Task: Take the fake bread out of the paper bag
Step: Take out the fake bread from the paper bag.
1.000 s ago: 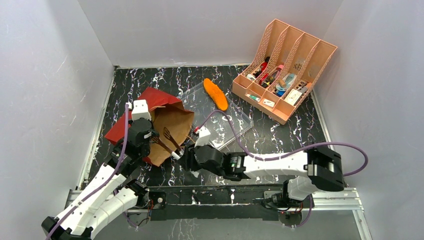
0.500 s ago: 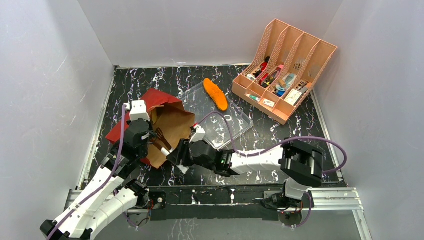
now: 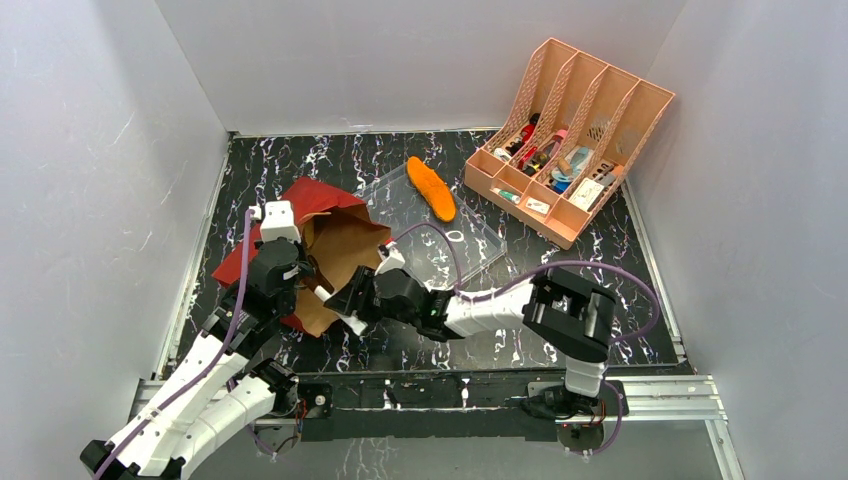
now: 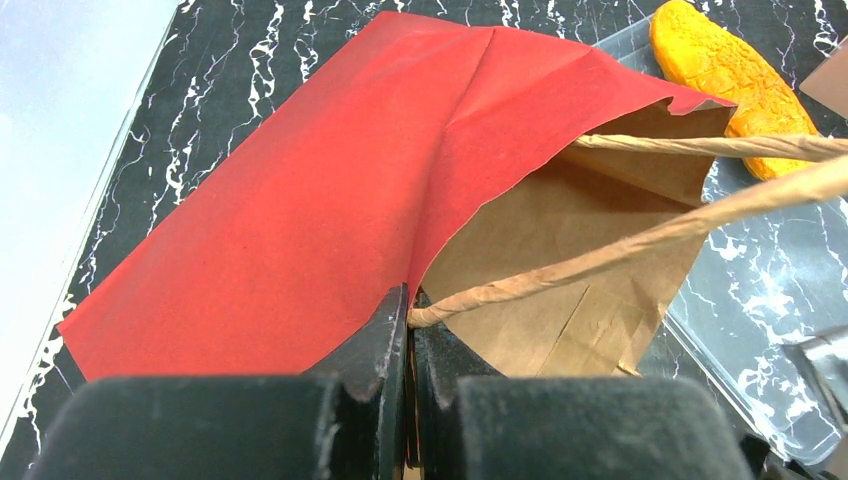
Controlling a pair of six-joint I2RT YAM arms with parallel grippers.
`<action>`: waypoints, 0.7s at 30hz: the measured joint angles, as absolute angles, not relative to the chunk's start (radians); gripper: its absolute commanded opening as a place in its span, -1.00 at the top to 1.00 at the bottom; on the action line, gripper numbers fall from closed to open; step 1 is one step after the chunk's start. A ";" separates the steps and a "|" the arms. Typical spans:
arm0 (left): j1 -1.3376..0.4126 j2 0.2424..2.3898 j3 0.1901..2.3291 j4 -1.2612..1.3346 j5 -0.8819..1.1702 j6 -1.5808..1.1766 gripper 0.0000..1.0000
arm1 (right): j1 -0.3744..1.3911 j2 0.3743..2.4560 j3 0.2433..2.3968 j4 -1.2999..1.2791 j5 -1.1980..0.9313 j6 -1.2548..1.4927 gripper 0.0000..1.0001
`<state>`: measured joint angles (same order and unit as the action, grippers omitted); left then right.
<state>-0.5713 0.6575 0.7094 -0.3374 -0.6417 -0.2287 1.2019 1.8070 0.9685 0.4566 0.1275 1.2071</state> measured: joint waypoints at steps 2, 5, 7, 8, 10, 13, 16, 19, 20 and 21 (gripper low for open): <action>-0.571 0.657 0.709 -0.337 -0.640 -0.228 1.00 | 1.197 1.827 0.977 0.469 0.114 1.223 0.09; -0.571 0.657 0.709 -0.337 -0.638 -0.228 1.00 | 1.190 1.848 0.981 0.489 0.095 1.246 0.10; -0.571 0.657 0.709 -0.337 -0.637 -0.228 1.00 | 1.185 1.859 0.981 0.512 0.080 1.266 0.10; -0.571 0.657 0.709 -0.337 -0.636 -0.228 1.00 | 1.183 1.862 0.981 0.522 0.075 1.273 0.10; -0.571 0.657 0.709 -0.337 -0.634 -0.228 1.00 | 1.176 1.870 0.981 0.553 0.063 1.293 0.10; -0.571 0.656 0.709 -0.338 -0.629 -0.228 1.00 | 1.169 1.882 0.981 0.596 0.051 1.320 0.10; -0.571 0.655 0.709 -0.338 -0.628 -0.227 1.00 | 1.164 1.900 0.981 0.630 0.041 1.339 0.10; -0.571 0.651 0.709 -0.339 -0.626 -0.225 1.00 | 1.162 1.918 0.981 0.660 0.027 1.355 0.10; -0.571 0.651 0.709 -0.340 -0.626 -0.224 1.00 | 1.161 1.922 0.981 0.667 0.024 1.360 0.10; -0.571 0.651 0.709 -0.340 -0.625 -0.224 1.00 | 1.160 1.924 0.981 0.672 0.021 1.364 0.10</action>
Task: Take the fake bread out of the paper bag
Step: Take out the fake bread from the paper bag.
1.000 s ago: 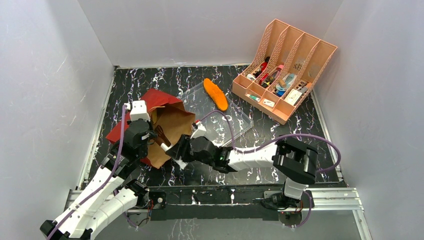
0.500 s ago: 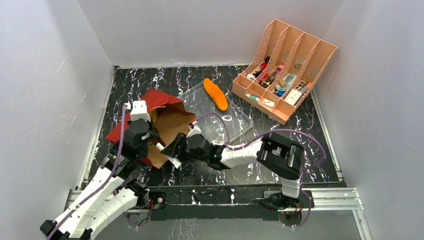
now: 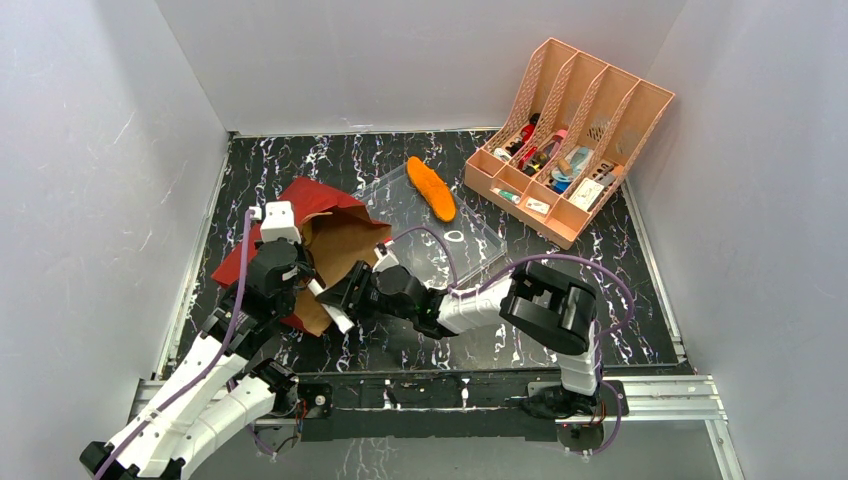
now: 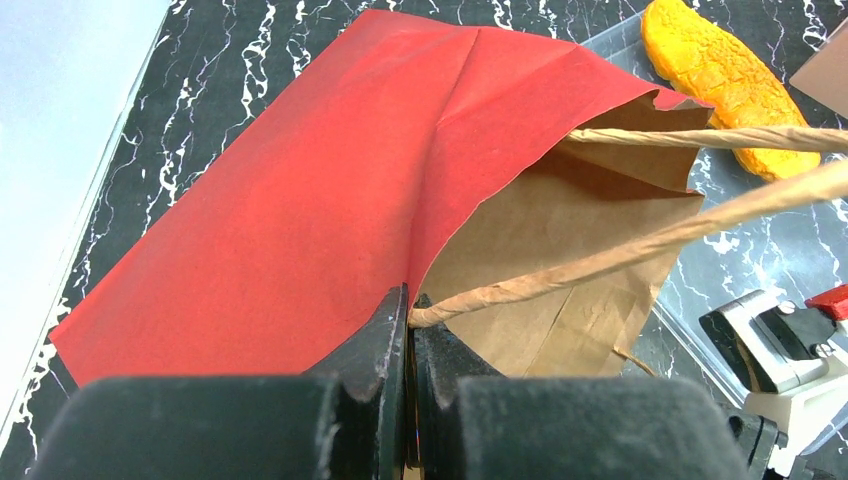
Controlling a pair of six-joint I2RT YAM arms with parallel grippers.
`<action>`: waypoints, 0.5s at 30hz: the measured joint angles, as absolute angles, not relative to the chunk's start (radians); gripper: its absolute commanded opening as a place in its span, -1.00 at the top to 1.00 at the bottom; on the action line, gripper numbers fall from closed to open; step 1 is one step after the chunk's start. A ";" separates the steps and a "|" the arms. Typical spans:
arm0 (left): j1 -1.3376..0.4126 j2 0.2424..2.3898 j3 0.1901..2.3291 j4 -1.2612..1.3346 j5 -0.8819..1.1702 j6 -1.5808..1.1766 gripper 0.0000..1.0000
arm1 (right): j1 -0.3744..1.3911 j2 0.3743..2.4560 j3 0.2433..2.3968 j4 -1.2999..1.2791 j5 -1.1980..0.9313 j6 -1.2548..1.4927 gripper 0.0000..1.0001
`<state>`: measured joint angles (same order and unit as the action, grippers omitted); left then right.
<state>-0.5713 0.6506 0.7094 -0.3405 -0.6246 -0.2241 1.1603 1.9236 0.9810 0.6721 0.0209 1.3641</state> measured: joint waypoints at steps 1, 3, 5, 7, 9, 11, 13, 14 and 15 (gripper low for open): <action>-0.571 0.651 0.709 -0.340 -0.624 -0.224 1.00 | 1.160 1.924 0.981 0.677 0.019 1.365 0.10; -0.571 0.650 0.709 -0.340 -0.622 -0.222 1.00 | 1.160 1.924 0.981 0.686 0.015 1.369 0.10; -0.571 0.649 0.709 -0.340 -0.620 -0.220 1.00 | 1.158 1.924 0.981 0.690 0.013 1.371 0.10; -0.571 0.647 0.709 -0.340 -0.620 -0.220 1.00 | 1.157 1.924 0.981 0.692 0.010 1.372 0.10; -0.571 0.646 0.709 -0.339 -0.619 -0.220 1.00 | 1.156 1.924 0.981 0.699 0.007 1.372 0.10; -0.571 0.645 0.709 -0.338 -0.617 -0.220 1.00 | 1.156 1.924 0.981 0.707 0.005 1.372 0.10; -0.571 0.645 0.709 -0.338 -0.616 -0.220 1.00 | 1.156 1.924 0.981 0.712 0.001 1.376 0.10; -0.571 0.645 0.709 -0.337 -0.616 -0.220 1.00 | 1.156 1.924 0.981 0.714 -0.002 1.379 0.10; -0.571 0.645 0.709 -0.337 -0.616 -0.220 1.00 | 1.156 1.924 0.981 0.715 -0.004 1.381 0.10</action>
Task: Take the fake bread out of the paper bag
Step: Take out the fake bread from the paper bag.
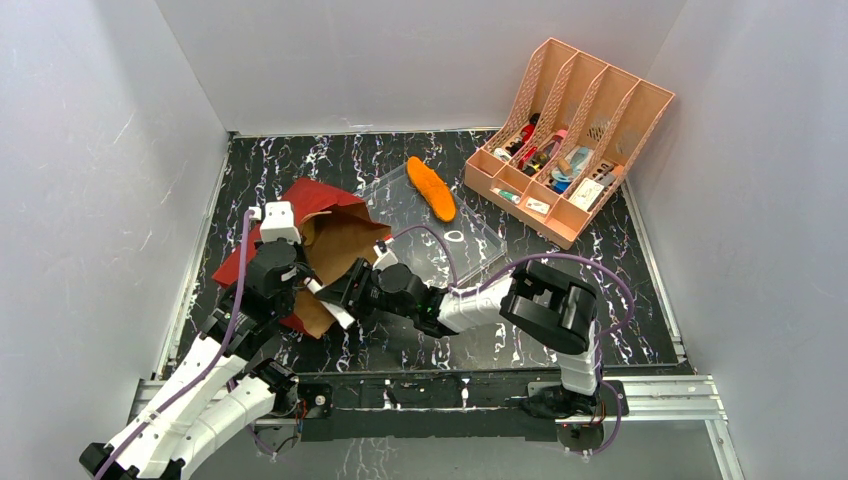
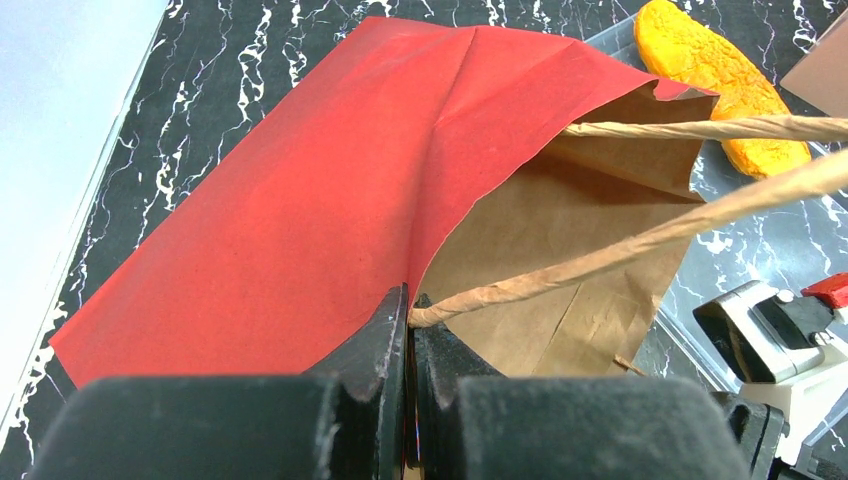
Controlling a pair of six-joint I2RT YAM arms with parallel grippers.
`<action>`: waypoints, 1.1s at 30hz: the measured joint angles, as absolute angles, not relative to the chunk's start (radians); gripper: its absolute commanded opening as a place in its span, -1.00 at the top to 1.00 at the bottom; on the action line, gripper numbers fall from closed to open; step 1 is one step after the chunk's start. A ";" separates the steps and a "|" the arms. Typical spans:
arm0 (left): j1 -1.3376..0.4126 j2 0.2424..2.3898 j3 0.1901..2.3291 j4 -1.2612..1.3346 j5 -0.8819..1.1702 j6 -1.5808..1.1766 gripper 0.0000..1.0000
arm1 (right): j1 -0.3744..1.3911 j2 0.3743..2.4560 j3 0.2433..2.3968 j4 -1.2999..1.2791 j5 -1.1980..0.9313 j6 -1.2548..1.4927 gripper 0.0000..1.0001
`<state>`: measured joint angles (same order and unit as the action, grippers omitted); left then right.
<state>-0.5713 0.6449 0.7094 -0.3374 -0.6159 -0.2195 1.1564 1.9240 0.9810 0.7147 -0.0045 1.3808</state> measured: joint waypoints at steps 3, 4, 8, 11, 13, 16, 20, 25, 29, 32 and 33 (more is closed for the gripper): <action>-0.571 0.645 0.709 -0.337 -0.613 -0.220 1.00 | 1.156 1.924 0.981 0.715 -0.008 1.386 0.09; -0.571 0.645 0.709 -0.337 -0.611 -0.220 1.00 | 1.156 1.924 0.981 0.714 -0.008 1.388 0.09; -0.571 0.645 0.709 -0.337 -0.606 -0.220 1.00 | 1.156 1.926 0.987 0.714 -0.010 1.390 0.09; -0.571 0.645 0.709 -0.338 -0.601 -0.220 1.00 | 1.156 1.939 1.004 0.714 -0.011 1.390 0.09; -0.571 0.644 0.709 -0.338 -0.597 -0.220 1.00 | 1.156 1.946 1.010 0.714 -0.010 1.390 0.09; -0.571 0.644 0.709 -0.339 -0.592 -0.220 1.00 | 1.155 1.972 1.031 0.715 -0.011 1.390 0.10; -0.571 0.644 0.709 -0.339 -0.586 -0.219 1.00 | 1.150 2.008 1.054 0.715 -0.018 1.391 0.54; -0.571 0.643 0.709 -0.339 -0.585 -0.219 1.00 | 1.142 2.012 1.055 0.729 -0.026 1.394 1.00; -0.571 0.637 0.709 -0.339 -0.587 -0.220 1.00 | 1.139 2.011 1.046 0.737 -0.027 1.391 1.00; -0.571 0.636 0.709 -0.339 -0.592 -0.221 1.00 | 1.139 2.005 1.021 0.747 -0.027 1.383 1.00; -0.571 0.637 0.709 -0.339 -0.595 -0.223 1.00 | 1.139 1.999 1.010 0.750 -0.026 1.378 1.00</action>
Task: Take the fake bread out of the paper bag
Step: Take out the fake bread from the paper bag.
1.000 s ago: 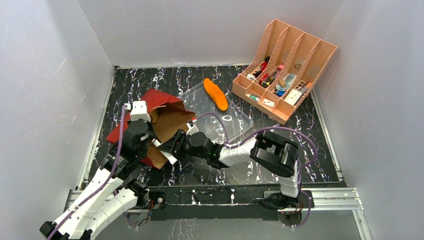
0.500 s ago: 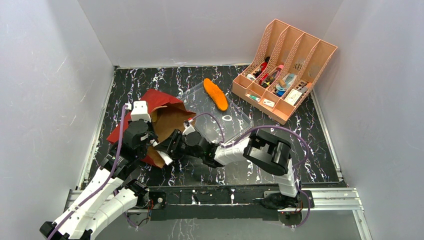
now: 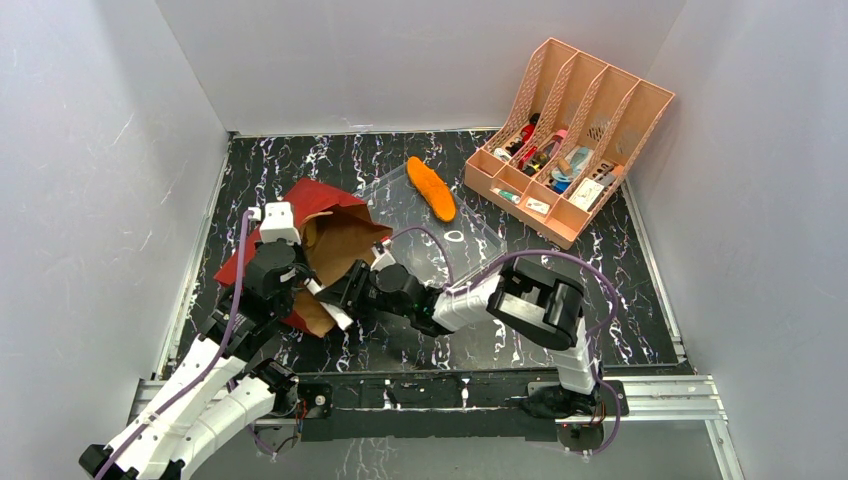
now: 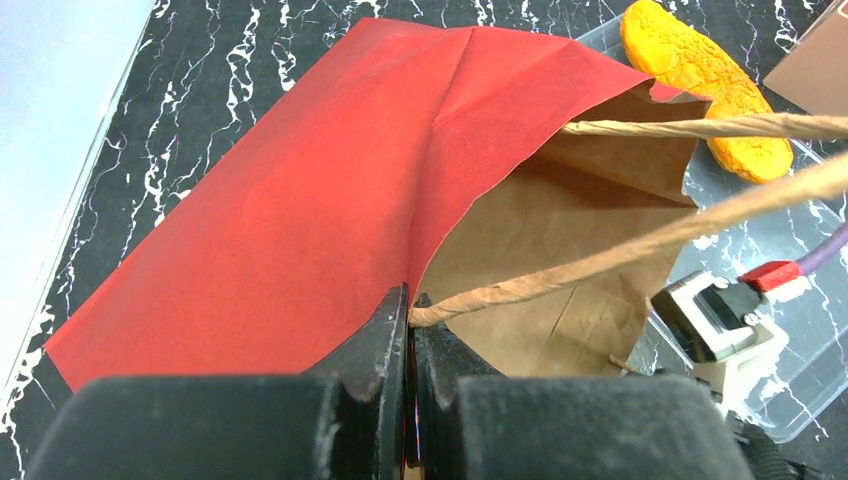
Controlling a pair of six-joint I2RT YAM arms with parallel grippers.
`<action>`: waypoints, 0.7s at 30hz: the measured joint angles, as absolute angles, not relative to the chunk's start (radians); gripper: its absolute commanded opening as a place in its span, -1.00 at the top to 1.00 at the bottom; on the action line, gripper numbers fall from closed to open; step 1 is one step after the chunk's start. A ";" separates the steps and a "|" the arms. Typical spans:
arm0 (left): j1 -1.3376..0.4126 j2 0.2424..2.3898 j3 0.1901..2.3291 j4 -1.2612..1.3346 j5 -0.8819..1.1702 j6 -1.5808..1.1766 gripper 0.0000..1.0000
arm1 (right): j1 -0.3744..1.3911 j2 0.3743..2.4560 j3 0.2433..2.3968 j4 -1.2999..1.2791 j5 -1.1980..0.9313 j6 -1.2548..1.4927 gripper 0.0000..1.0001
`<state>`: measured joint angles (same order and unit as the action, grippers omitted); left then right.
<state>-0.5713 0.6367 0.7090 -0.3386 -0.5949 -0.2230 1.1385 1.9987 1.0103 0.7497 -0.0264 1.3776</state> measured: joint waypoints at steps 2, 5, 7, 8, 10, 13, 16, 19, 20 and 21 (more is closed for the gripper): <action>-0.571 0.637 0.709 -0.338 -0.602 -0.227 1.00 | 1.139 1.980 0.987 0.754 -0.026 1.367 1.00; -0.571 0.637 0.709 -0.338 -0.612 -0.231 1.00 | 1.139 1.947 0.952 0.758 -0.023 1.358 1.00; -0.571 0.637 0.709 -0.338 -0.619 -0.233 1.00 | 1.140 1.923 0.926 0.760 -0.022 1.353 1.00; -0.571 0.637 0.709 -0.338 -0.622 -0.235 1.00 | 1.141 1.913 0.915 0.761 -0.021 1.352 1.00; -0.571 0.637 0.709 -0.338 -0.628 -0.238 1.00 | 1.144 1.895 0.892 0.762 -0.018 1.349 1.00; -0.571 0.637 0.709 -0.341 -0.633 -0.241 1.00 | 1.149 1.881 0.868 0.762 -0.017 1.343 1.00; -0.571 0.636 0.710 -0.346 -0.638 -0.247 1.00 | 1.153 1.875 0.864 0.762 -0.013 1.339 1.00; -0.571 0.636 0.715 -0.352 -0.640 -0.248 1.00 | 1.159 1.856 0.846 0.760 -0.007 1.336 1.00; -0.571 0.635 0.717 -0.356 -0.641 -0.247 1.00 | 1.160 1.853 0.843 0.760 -0.006 1.336 1.00; -0.571 0.636 0.721 -0.360 -0.642 -0.247 1.00 | 1.162 1.846 0.838 0.759 -0.003 1.333 0.98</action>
<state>-0.5713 0.6356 0.7213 -0.3596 -0.6420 -0.2474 1.1624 1.8464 0.8378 0.7592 -0.0031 1.3334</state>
